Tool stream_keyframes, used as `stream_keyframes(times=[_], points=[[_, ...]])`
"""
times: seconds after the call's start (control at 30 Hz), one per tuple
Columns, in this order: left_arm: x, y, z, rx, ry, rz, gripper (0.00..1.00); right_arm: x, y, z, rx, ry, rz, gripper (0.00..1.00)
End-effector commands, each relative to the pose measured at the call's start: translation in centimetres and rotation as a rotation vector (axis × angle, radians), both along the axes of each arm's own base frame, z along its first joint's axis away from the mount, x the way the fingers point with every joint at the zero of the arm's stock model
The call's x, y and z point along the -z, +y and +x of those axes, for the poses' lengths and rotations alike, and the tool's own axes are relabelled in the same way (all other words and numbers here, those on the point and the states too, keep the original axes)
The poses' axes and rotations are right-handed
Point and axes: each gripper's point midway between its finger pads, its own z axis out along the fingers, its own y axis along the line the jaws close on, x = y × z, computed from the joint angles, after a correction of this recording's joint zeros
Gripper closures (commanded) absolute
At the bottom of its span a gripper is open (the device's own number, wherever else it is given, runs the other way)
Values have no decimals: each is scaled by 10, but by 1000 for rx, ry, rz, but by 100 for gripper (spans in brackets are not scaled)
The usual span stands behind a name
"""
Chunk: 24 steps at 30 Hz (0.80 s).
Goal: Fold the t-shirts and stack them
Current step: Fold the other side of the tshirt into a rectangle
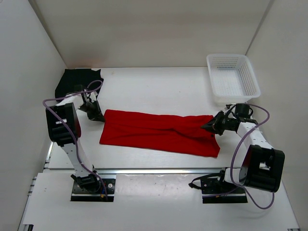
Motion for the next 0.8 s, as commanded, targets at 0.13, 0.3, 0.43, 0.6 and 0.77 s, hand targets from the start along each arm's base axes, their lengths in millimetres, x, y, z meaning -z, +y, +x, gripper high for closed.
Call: stream_keyframes(times=[0.13,0.3,0.43,0.6,0.77], points=[[-11,6,9,60,-53,93,31,-17,10,19,-33,-80,21,100],[-20,29,5,67,-52,234,23,-22,12,31,-46,-105,21,100],[-49,37,16,104,-150,333,24,-23,16,35,-62,-111,24,100],[-125,30,47,148,-427,431,27,-29,15,45,-34,-131,64,100],[-206,-84,57,630,-961,478,35,-46,20,71,-10,-198,109,100]])
